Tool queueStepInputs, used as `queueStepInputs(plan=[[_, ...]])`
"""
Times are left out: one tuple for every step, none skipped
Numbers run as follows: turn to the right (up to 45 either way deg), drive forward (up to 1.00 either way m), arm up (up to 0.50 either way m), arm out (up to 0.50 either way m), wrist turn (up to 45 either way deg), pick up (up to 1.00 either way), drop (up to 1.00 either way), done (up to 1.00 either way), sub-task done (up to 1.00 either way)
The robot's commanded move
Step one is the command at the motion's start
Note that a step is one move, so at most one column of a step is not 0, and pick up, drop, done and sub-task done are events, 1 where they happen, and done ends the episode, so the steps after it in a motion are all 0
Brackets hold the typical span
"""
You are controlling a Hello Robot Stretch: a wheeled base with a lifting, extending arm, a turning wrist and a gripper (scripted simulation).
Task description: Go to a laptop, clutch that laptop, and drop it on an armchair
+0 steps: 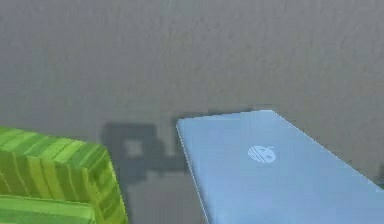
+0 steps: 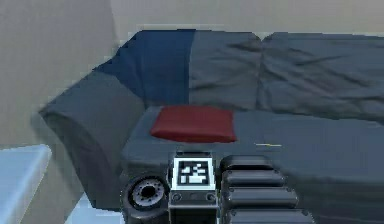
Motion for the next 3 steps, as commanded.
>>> queueStepInputs(plan=[[0.0, 0.10, 0.00, 0.00, 0.0, 0.00, 0.00, 0.00, 0.00], [45.0, 0.00, 0.00, 0.00, 0.0, 0.00, 0.00, 0.00, 0.00], [45.0, 0.00, 0.00, 0.00, 0.0, 0.00, 0.00, 0.00, 0.00]])
